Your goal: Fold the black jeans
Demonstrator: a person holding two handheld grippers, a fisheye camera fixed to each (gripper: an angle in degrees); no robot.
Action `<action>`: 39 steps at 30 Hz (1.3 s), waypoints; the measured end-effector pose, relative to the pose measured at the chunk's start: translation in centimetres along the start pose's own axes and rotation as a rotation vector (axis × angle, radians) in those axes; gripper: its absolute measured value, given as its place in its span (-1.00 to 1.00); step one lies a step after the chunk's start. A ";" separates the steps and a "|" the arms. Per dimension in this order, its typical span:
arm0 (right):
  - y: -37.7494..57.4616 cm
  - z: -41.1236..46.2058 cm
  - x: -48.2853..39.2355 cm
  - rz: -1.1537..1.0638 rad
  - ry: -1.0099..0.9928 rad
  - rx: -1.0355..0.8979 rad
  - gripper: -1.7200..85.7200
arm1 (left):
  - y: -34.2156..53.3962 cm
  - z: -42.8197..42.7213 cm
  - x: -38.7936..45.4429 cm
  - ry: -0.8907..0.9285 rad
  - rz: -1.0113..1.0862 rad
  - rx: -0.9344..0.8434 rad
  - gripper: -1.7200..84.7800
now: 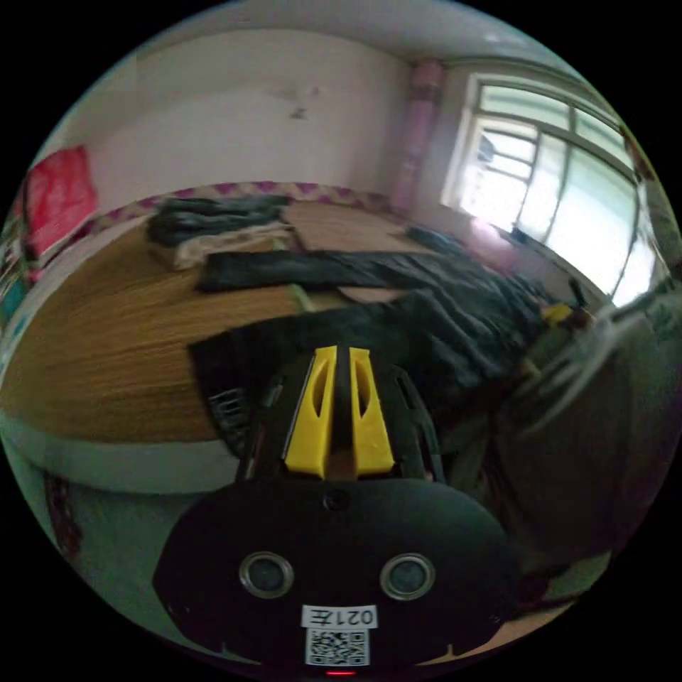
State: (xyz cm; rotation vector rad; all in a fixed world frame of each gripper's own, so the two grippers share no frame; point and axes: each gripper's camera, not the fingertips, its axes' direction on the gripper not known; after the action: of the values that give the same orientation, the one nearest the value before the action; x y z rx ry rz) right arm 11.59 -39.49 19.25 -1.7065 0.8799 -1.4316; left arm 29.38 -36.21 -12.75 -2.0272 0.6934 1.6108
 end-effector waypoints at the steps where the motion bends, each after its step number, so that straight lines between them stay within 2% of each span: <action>1: 0.2 -0.9 -0.1 -0.014 -0.019 0.023 -0.82 | 0.2 -0.6 -1.4 -0.091 -0.080 0.031 -0.85; 5: 0.2 -3.7 -0.5 -0.048 -0.010 0.255 -0.81 | 0.2 -0.3 -2.8 -0.281 -0.135 0.013 -0.77; 8: -0.9 -3.7 -0.8 -0.072 0.016 0.327 -0.78 | -0.2 0.3 -1.7 -0.376 -0.087 -0.011 -0.76; 12: -2.7 -2.1 -0.6 -0.102 0.021 0.304 -0.72 | -1.0 1.2 -0.9 -0.413 -0.034 -0.058 -0.80; 14: -4.2 -0.6 0.1 -0.110 0.013 0.273 -0.70 | -2.0 1.8 -0.9 -0.426 -0.027 -0.107 -0.93; 16: -5.7 0.7 0.7 -0.122 0.007 0.250 -0.69 | -3.0 2.3 -0.7 -0.407 0.008 -0.167 -0.96; 23: -11.5 4.8 2.8 -0.145 0.012 0.175 -0.72 | -7.6 4.3 0.3 -0.424 0.146 -0.364 -0.98; 30: -12.8 5.7 3.5 -0.142 0.003 0.150 -0.74 | -16.7 5.7 0.6 -0.456 0.245 -0.334 -0.98; 35: -12.0 6.6 2.8 -0.119 -0.001 0.169 -0.72 | -15.7 13.4 -0.8 -0.428 0.282 -0.660 -0.98; 39: -10.6 6.1 2.3 -0.091 -0.005 0.212 -0.71 | -14.8 12.5 -1.2 -0.420 0.226 -0.494 -0.98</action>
State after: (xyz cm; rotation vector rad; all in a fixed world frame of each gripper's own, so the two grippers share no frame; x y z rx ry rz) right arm 18.50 -35.49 28.85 -1.6063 0.6300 -1.5228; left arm 29.30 -16.84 -13.62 -1.8574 0.4019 2.4412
